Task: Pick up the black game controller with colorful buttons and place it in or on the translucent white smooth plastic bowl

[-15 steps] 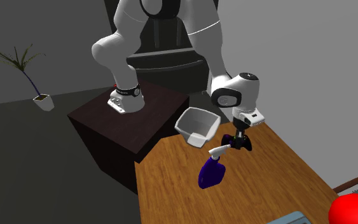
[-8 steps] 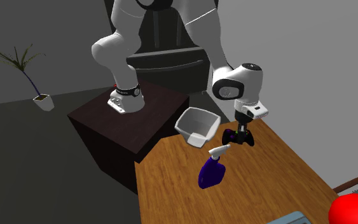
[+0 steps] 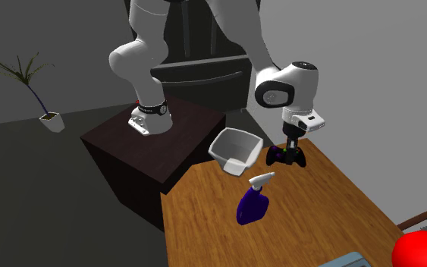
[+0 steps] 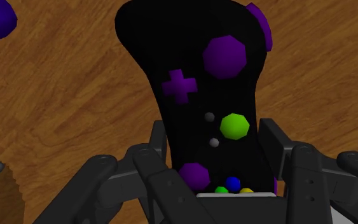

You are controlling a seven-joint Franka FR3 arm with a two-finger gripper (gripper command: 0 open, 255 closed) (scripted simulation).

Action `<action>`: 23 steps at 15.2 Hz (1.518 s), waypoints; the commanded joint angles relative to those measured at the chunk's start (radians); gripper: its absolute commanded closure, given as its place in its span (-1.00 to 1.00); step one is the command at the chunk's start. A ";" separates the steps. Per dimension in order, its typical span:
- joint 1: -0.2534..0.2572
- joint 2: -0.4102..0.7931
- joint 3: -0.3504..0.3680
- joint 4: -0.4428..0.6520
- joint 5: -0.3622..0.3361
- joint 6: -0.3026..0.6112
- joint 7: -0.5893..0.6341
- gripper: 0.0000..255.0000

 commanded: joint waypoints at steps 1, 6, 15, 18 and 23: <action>-0.006 -0.022 0.006 -0.001 0.007 -0.021 -0.009 1.00; -0.014 -0.077 0.018 -0.005 0.023 -0.072 -0.025 1.00; -0.025 -0.168 0.035 0.002 0.053 -0.168 -0.053 1.00; -0.028 -0.196 0.039 0.008 0.062 -0.202 -0.062 1.00; -0.045 -0.330 0.038 -0.185 0.071 -0.140 -0.077 1.00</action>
